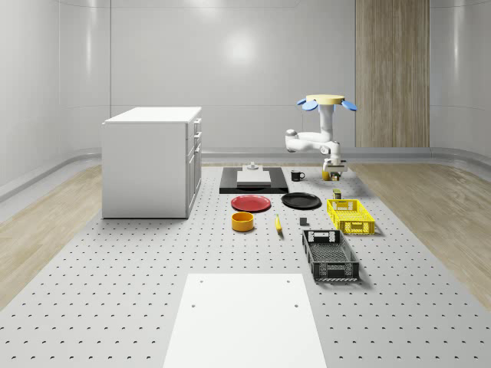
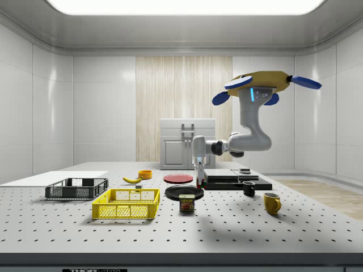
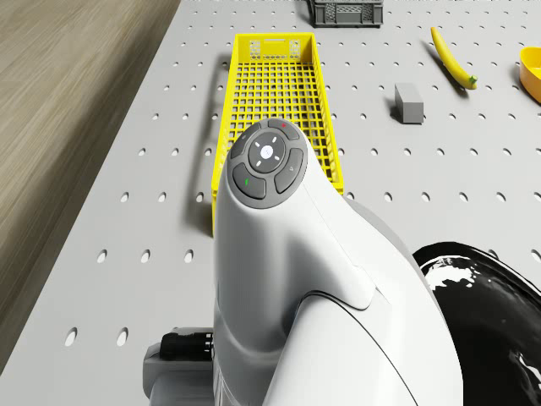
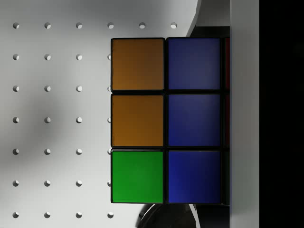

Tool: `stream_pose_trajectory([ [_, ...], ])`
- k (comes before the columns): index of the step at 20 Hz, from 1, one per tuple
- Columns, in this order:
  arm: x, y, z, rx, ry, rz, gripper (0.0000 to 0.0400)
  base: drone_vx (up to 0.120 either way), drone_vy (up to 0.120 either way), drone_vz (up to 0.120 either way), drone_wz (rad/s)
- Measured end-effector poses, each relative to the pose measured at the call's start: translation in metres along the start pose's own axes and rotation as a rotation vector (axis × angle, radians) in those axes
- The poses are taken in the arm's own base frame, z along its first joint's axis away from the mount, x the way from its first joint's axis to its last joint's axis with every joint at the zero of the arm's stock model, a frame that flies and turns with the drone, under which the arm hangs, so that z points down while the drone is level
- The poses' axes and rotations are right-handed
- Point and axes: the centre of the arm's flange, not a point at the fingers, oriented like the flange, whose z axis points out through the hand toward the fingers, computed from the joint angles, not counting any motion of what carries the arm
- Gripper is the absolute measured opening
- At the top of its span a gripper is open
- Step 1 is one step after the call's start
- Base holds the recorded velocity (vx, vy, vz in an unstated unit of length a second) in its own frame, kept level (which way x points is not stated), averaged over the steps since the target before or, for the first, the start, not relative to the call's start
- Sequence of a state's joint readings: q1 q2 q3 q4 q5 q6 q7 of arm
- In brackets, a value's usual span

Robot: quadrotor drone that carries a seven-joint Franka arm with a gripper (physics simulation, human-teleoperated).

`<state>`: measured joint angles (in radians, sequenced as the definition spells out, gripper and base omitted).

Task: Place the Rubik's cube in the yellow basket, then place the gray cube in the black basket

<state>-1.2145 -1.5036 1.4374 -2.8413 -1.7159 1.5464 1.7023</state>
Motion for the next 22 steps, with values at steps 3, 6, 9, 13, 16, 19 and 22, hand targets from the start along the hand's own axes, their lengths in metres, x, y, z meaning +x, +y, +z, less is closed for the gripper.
stream_pose_trajectory([
  [3, 0.0, 0.0, 0.0, 0.0, 0.0, 0.0, 0.0325, 0.12, 0.0, 0.0, 0.0],
  [6, 0.0, 0.0, 0.0, 0.0, 0.0, 0.0, 0.0325, 0.12, 0.0, 0.0, 0.0],
  [9, 0.0, 0.0, 0.0, 0.0, 0.0, 0.0, 0.0325, 0.12, 0.0, 0.0, 0.0],
  [13, 0.0, 0.0, 0.0, 0.0, 0.0, 0.0, 0.0325, 0.12, 0.0, 0.0, 0.0],
  [16, 0.0, 0.0, 0.0, 0.0, 0.0, 0.0, 0.0325, 0.12, 0.0, 0.0, 0.0],
  [19, 0.0, 0.0, 0.0, 0.0, 0.0, 0.0, 0.0325, 0.12, 0.0, 0.0, 0.0],
  [22, 0.0, 0.0, 0.0, 0.0, 0.0, 0.0, 0.0325, 0.12, 0.0, 0.0, 0.0],
])
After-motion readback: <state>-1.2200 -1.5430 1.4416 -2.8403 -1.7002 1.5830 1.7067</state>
